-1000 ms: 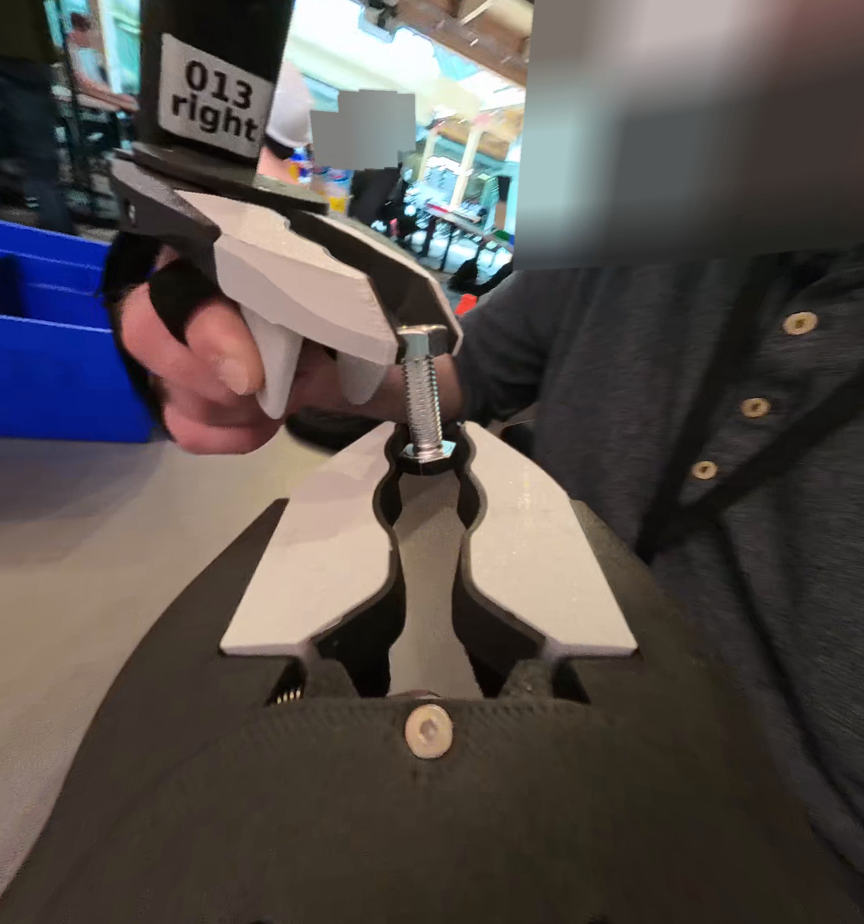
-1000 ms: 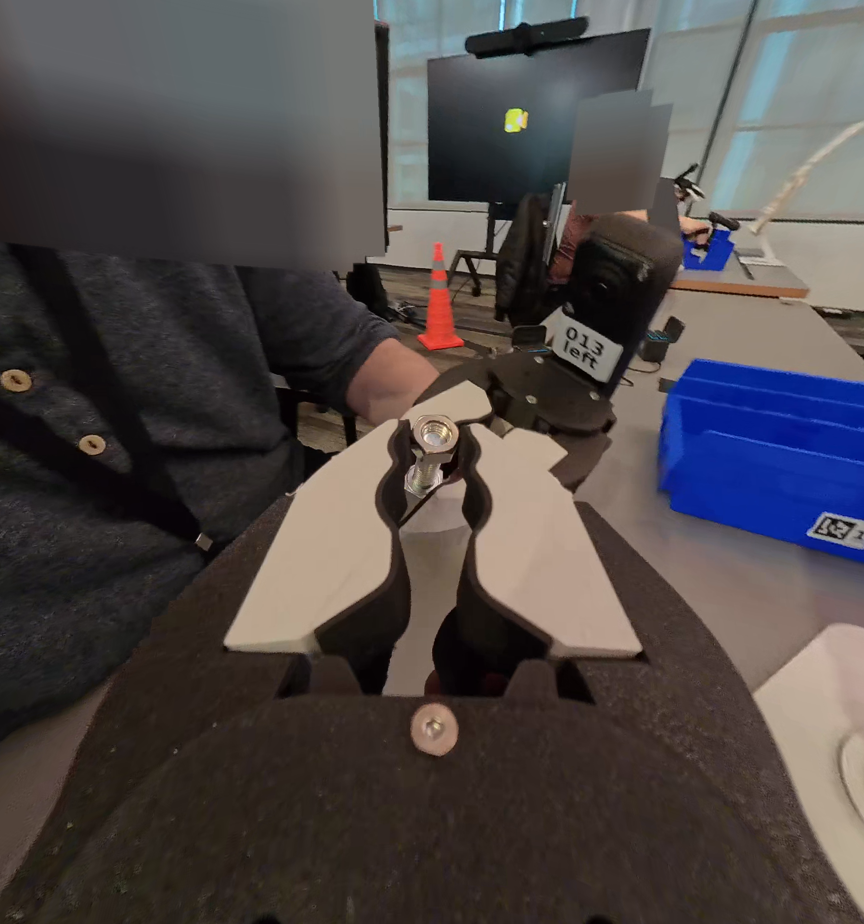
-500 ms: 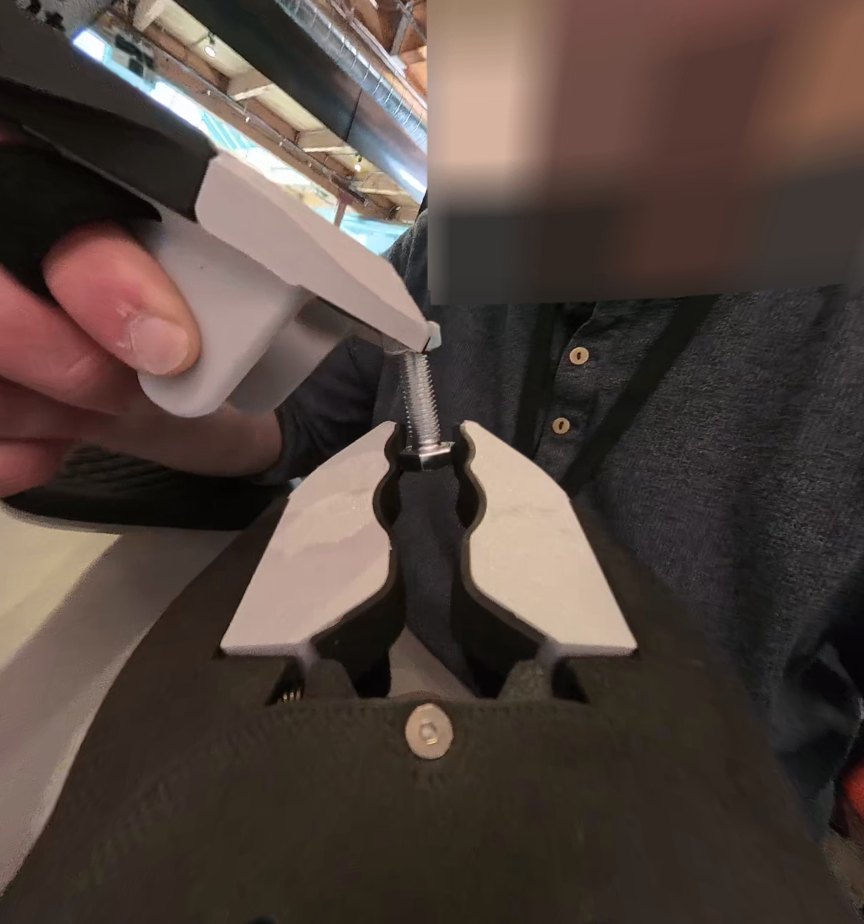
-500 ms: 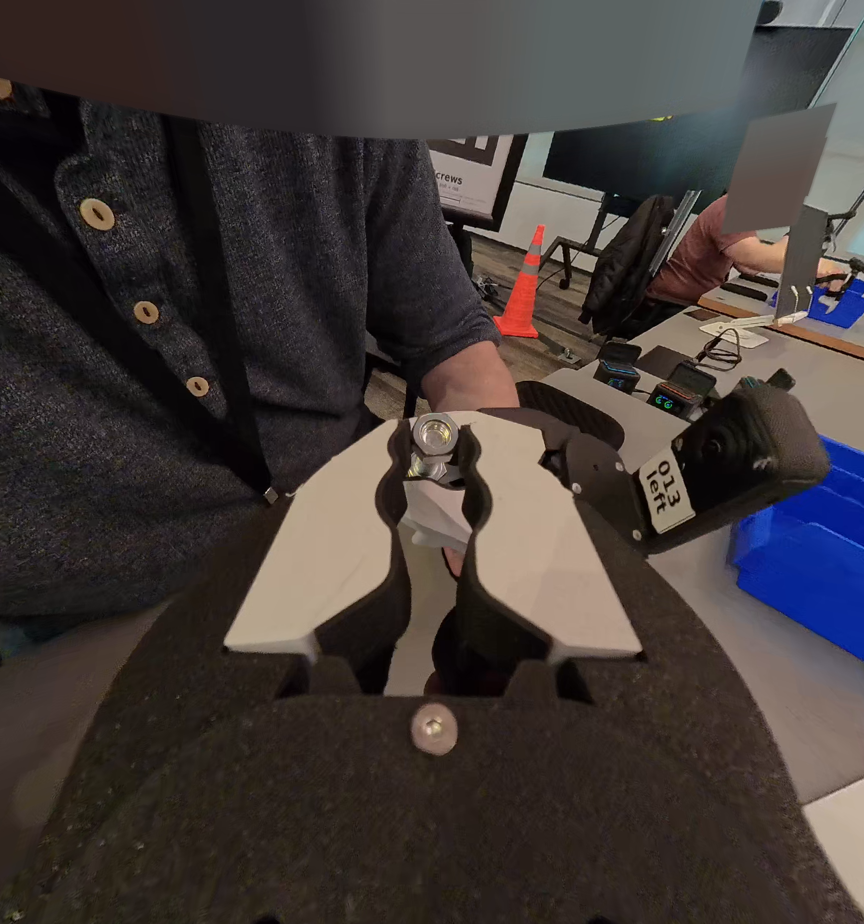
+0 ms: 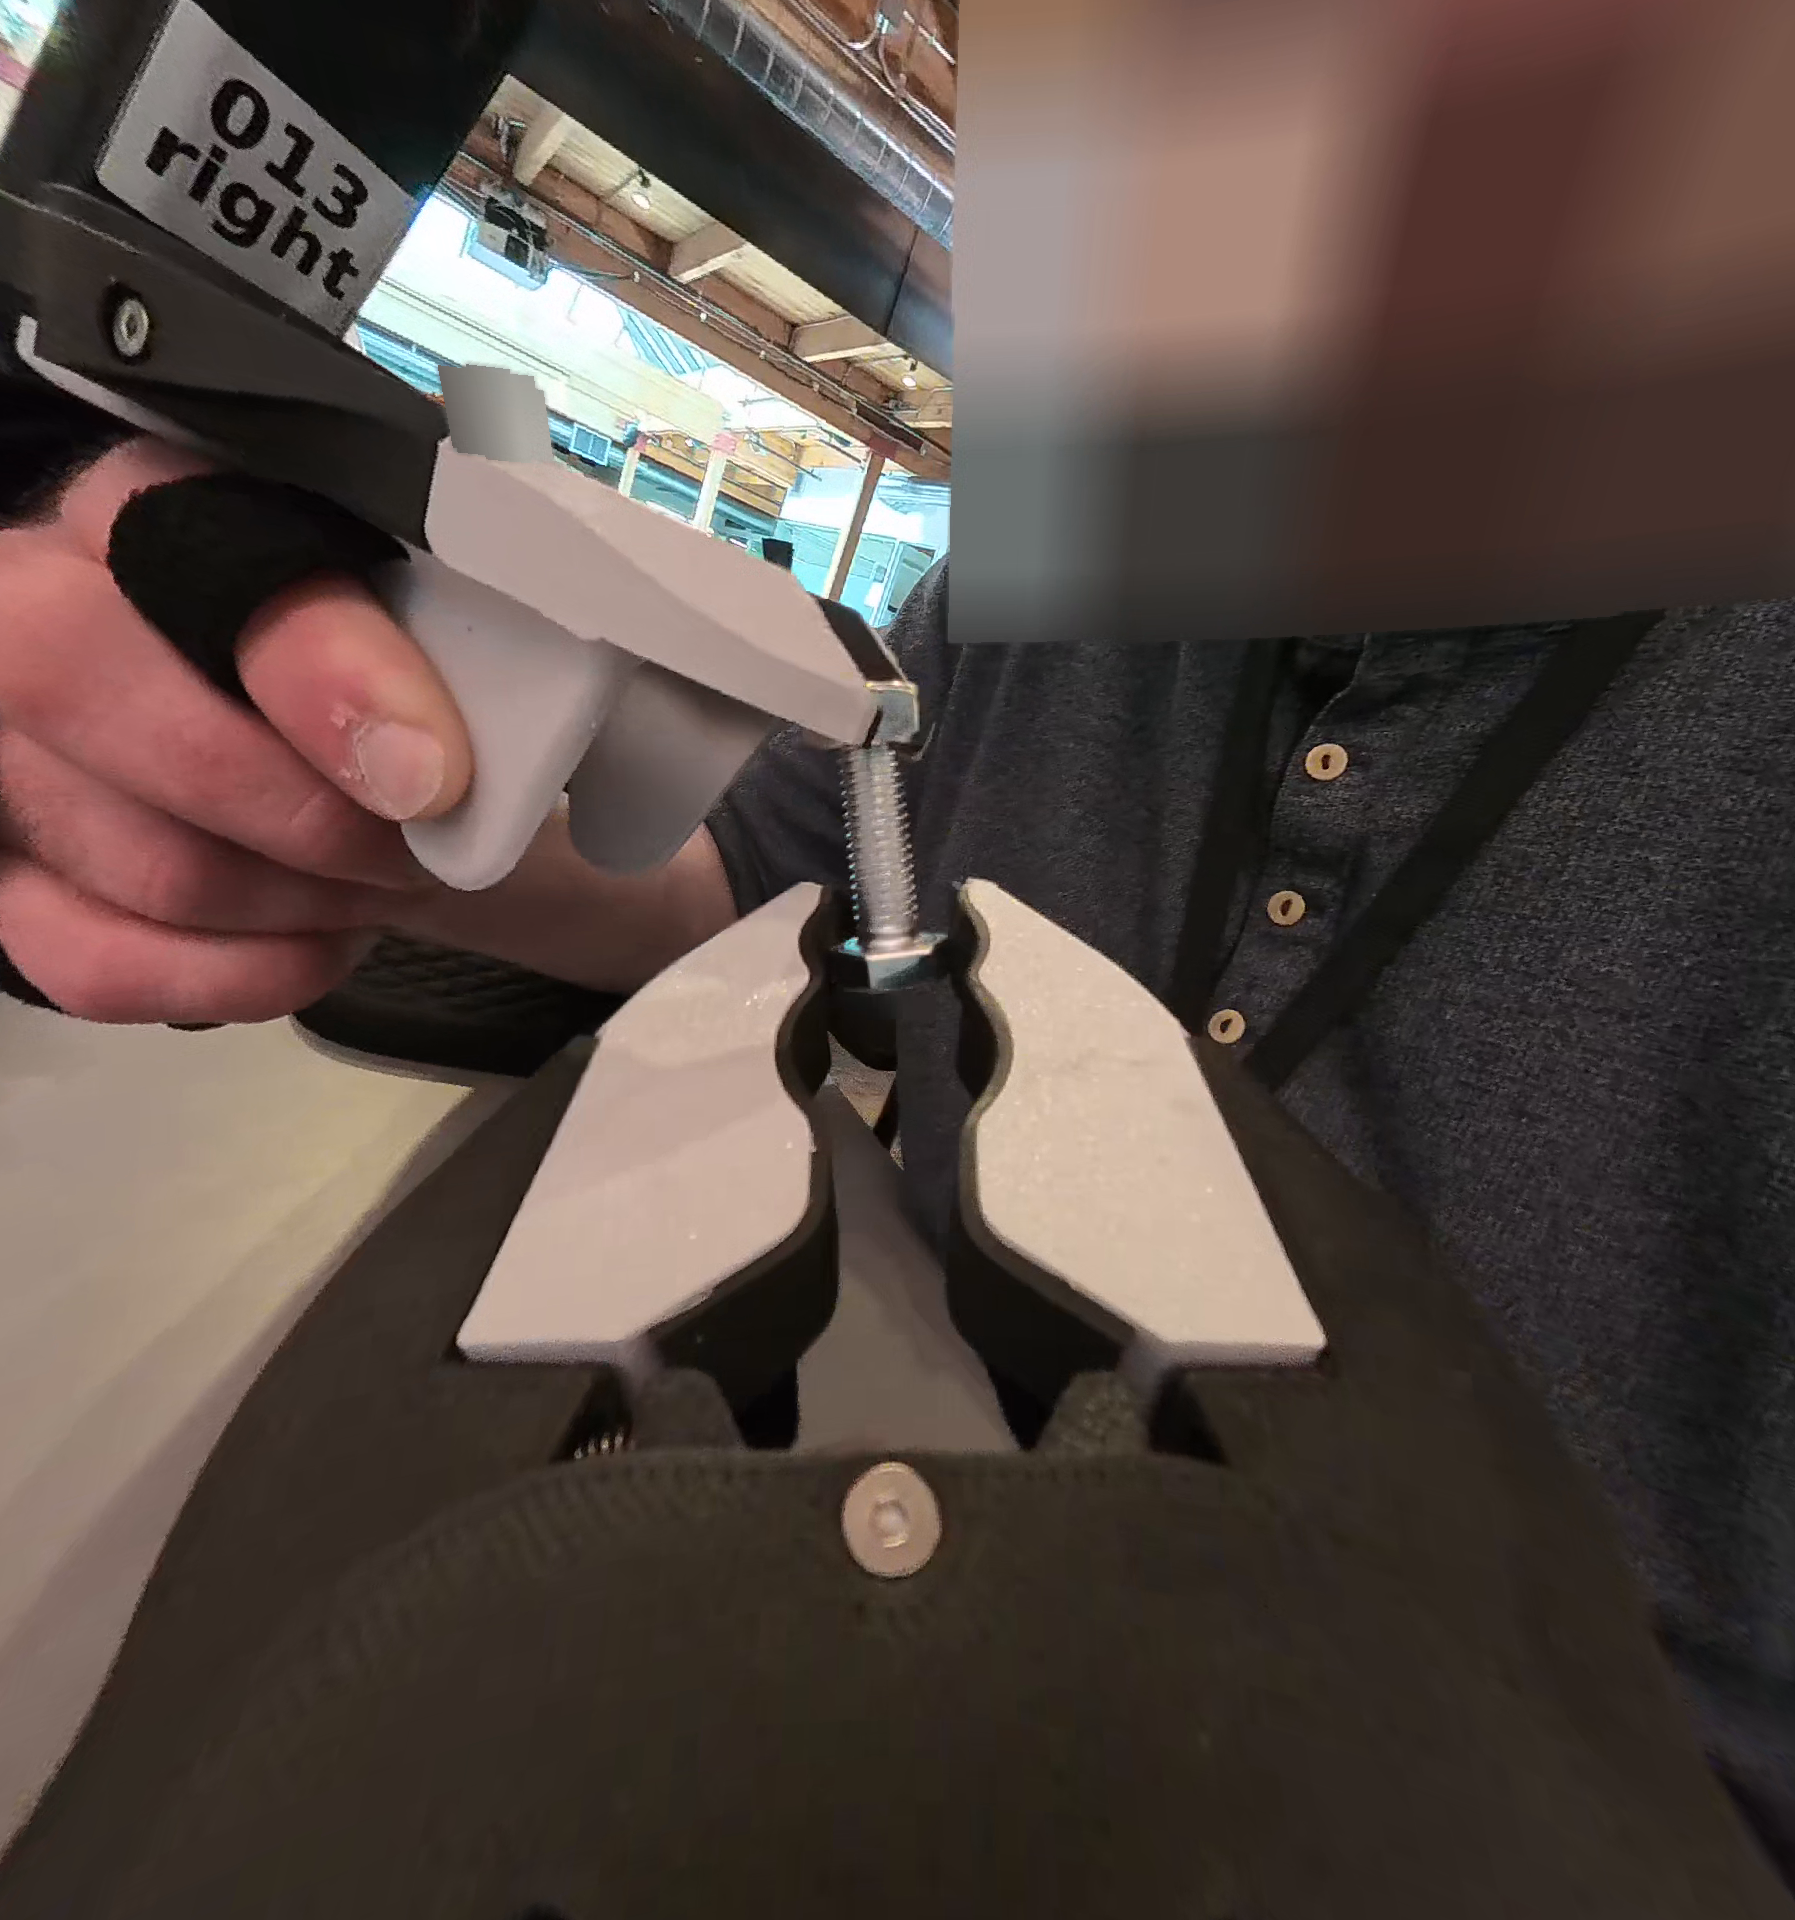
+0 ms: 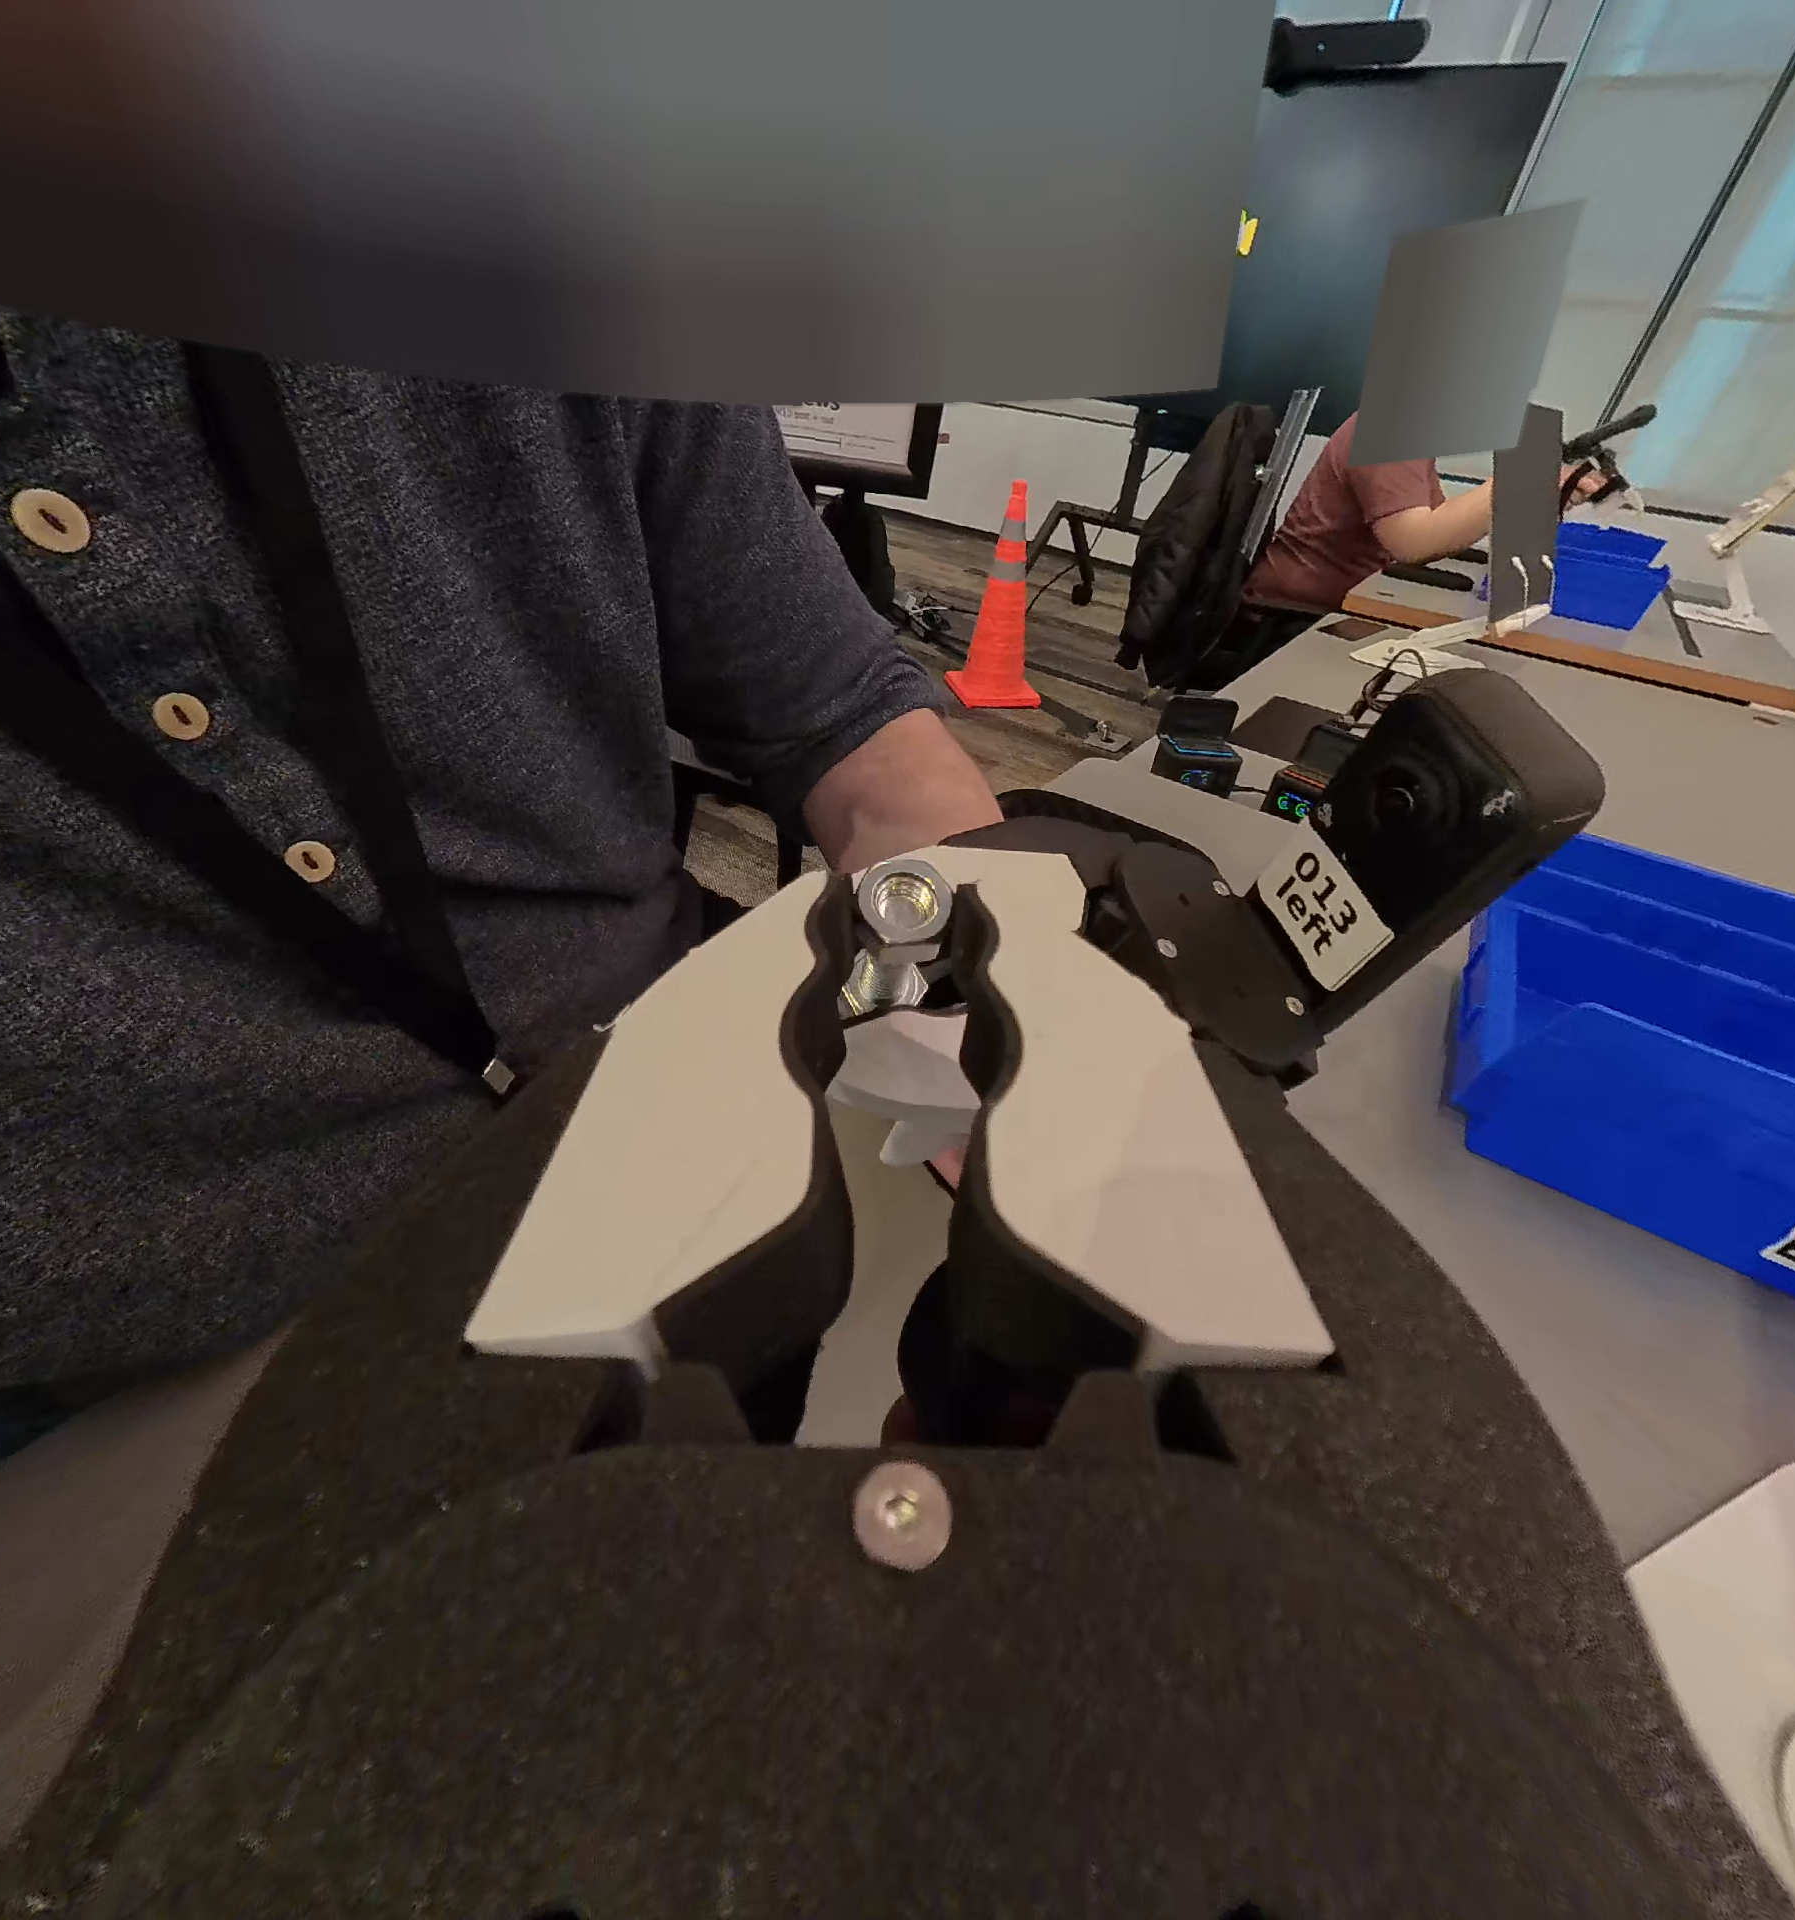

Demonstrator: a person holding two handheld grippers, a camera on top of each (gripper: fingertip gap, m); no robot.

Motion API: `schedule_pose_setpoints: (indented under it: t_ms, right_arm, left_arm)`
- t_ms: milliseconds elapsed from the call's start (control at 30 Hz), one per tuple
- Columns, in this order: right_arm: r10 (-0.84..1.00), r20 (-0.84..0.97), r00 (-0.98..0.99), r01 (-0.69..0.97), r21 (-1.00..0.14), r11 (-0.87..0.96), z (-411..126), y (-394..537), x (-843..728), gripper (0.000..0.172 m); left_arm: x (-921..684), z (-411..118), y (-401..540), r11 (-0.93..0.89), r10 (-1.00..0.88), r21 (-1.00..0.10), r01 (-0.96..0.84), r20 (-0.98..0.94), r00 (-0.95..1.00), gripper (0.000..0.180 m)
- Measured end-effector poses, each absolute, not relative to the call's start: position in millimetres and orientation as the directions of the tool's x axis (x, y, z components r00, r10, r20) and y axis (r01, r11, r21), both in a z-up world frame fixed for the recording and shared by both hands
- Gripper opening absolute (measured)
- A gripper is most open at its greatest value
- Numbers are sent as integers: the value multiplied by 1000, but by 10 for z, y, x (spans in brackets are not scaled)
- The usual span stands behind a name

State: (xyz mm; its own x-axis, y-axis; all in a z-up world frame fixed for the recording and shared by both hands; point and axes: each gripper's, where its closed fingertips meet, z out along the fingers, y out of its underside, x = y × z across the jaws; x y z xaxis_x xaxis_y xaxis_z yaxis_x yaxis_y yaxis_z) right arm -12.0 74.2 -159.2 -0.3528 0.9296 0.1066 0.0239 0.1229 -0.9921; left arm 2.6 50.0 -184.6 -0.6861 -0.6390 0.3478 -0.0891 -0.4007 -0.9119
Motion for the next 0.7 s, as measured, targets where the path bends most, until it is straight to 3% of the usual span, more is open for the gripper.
schedule_pose_setpoints:
  t_ms: [367,533,700]
  right_arm:
    - [955,88,-282,42,-994,104,-1618,883,-139,18]
    - [982,74,-177,59,-995,86,-1619,1083,-123,18]
    - [997,53,-48,75,-996,56,-1631,1314,-92,18]
  left_arm:
    - [91,-1870,633,-384,-716,-921,-62,340,-610,34]
    - [214,-2030,965,-216,-913,-975,-46,218,-346,50]
    - [259,-2133,1410,30,-997,-992,-121,-38,61,55]
